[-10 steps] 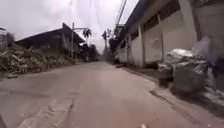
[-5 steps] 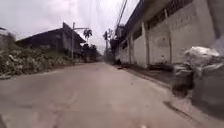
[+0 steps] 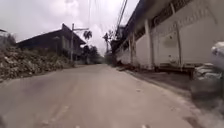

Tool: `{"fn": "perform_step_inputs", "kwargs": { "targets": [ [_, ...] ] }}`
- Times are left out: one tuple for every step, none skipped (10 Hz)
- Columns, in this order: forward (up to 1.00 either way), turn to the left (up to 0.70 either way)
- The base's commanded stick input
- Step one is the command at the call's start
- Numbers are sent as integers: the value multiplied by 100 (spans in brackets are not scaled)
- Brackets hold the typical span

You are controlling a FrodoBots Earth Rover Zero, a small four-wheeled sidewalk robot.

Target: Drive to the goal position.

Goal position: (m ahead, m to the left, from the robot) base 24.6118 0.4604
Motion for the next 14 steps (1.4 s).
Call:
{"fn": "perform_step_inputs", "kwargs": {
  "targets": [
    [100,0],
    [100,0],
    [100,0],
    [100,0],
    [100,0],
    [100,0],
    [100,0],
    [100,0],
    [100,0],
    [100,0],
    [100,0],
    [100,0],
    [100,0],
    [100,0]
  ]
}}
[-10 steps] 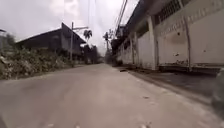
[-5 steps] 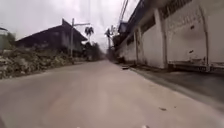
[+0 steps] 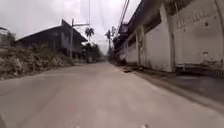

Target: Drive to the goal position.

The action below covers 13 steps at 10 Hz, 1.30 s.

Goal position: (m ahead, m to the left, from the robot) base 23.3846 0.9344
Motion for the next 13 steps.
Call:
{"fn": "perform_step_inputs", "kwargs": {
  "targets": [
    [100,0],
    [100,0],
    [100,0],
    [100,0],
    [100,0],
    [100,0],
    [100,0],
    [100,0],
    [100,0],
    [100,0],
    [100,0],
    [100,0],
    [100,0]
  ]
}}
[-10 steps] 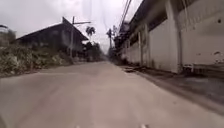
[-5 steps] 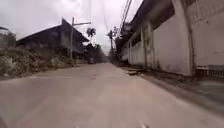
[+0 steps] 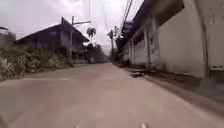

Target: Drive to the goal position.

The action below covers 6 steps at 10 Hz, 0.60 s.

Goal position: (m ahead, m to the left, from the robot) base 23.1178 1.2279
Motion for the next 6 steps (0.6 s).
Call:
{"fn": "perform_step_inputs", "kwargs": {
  "targets": [
    [100,0],
    [100,0],
    [100,0],
    [100,0],
    [100,0],
    [100,0]
  ]
}}
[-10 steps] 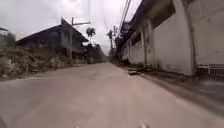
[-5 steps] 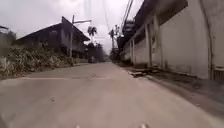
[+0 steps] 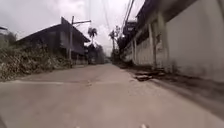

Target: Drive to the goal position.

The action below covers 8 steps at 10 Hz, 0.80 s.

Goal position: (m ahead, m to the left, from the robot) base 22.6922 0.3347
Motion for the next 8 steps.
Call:
{"fn": "perform_step_inputs", "kwargs": {
  "targets": [
    [100,0],
    [96,0],
    [89,0],
    [85,-2],
    [85,-6],
    [85,-10],
    [85,-14],
    [85,-18]
  ]
}}
